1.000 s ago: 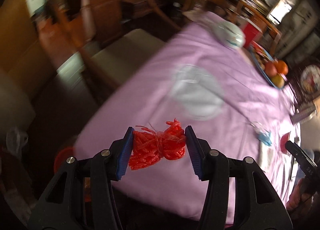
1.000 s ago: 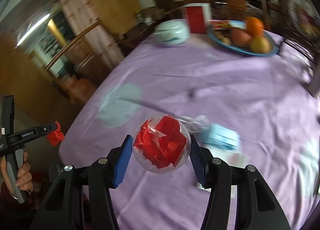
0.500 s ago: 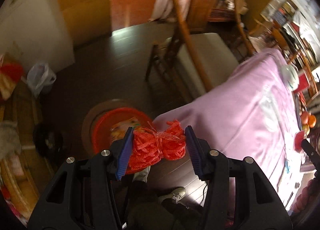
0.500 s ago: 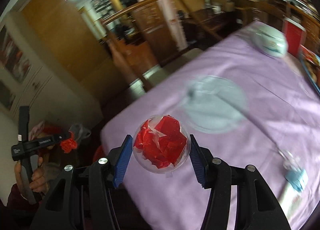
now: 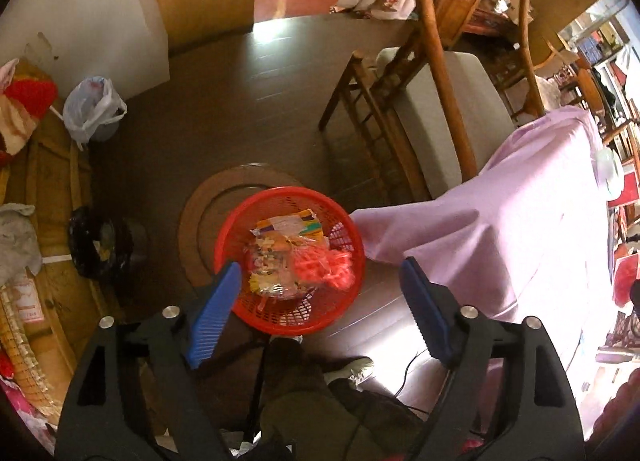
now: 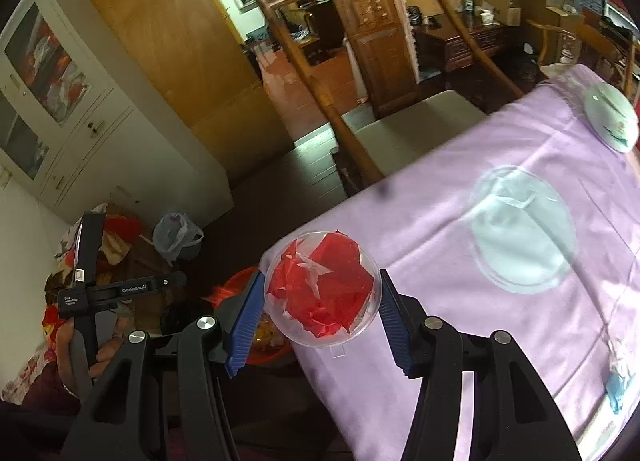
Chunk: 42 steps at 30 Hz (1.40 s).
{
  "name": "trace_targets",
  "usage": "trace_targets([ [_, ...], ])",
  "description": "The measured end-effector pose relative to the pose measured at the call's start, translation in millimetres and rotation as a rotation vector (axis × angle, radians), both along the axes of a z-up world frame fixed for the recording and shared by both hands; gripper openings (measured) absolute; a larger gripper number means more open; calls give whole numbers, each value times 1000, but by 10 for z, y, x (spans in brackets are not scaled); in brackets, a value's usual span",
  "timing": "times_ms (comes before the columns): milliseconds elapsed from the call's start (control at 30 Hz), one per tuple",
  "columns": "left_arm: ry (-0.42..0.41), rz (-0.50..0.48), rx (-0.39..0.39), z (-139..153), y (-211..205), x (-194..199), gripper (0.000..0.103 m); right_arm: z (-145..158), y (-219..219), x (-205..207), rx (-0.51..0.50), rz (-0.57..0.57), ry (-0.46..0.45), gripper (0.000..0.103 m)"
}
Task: Collect trash
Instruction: 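Open the left tool to drop the bow while the right tool releases the cup, then move both open tools back over the blue mask and tissue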
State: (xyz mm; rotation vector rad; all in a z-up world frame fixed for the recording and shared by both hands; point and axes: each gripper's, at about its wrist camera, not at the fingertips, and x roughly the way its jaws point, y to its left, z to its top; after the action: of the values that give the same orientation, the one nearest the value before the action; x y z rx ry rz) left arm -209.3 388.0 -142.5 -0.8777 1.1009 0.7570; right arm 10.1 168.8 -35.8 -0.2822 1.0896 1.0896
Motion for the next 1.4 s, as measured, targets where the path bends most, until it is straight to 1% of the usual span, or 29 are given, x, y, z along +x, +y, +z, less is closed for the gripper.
trace_targets([
  [200, 3, 69, -4, -13, 157, -286, 80, -73, 423, -231, -19, 116, 24, 55],
  [433, 7, 172, -8, 20, 266, -757, 81, -262, 1021, -694, -70, 310, 67, 55],
  [533, 18, 204, -11, 11, 265, -948, 81, -313, 1263, -907, -74, 390, 89, 56],
  [567, 22, 214, -11, 10, 264, -1002, 81, -314, 1337, -966, -70, 413, 99, 57],
  [600, 25, 226, -10, 12, 267, -1065, 81, -306, 1409, -1015, -66, 431, 112, 64],
  [667, 24, 244, -13, 9, 286, -1149, 81, -257, 1482, -1065, -49, 446, 121, 69],
  [733, 16, 258, -22, -1, 316, -1195, 81, -210, 1521, -1089, -36, 452, 115, 70],
  [867, 4, 238, -19, 3, 348, -1106, 81, -139, 1419, -994, -31, 410, 78, 70],
  [1067, -20, 142, -3, 53, 372, -727, 81, -125, 1003, -599, -33, 251, 90, 70],
  [1267, -39, 11, 17, 138, 299, -163, 81, -74, 498, -249, 1, 87, 74, 70],
  [1400, -54, -101, 35, 222, 157, 298, 81, -23, 76, -23, 27, -29, 56, 70],
])
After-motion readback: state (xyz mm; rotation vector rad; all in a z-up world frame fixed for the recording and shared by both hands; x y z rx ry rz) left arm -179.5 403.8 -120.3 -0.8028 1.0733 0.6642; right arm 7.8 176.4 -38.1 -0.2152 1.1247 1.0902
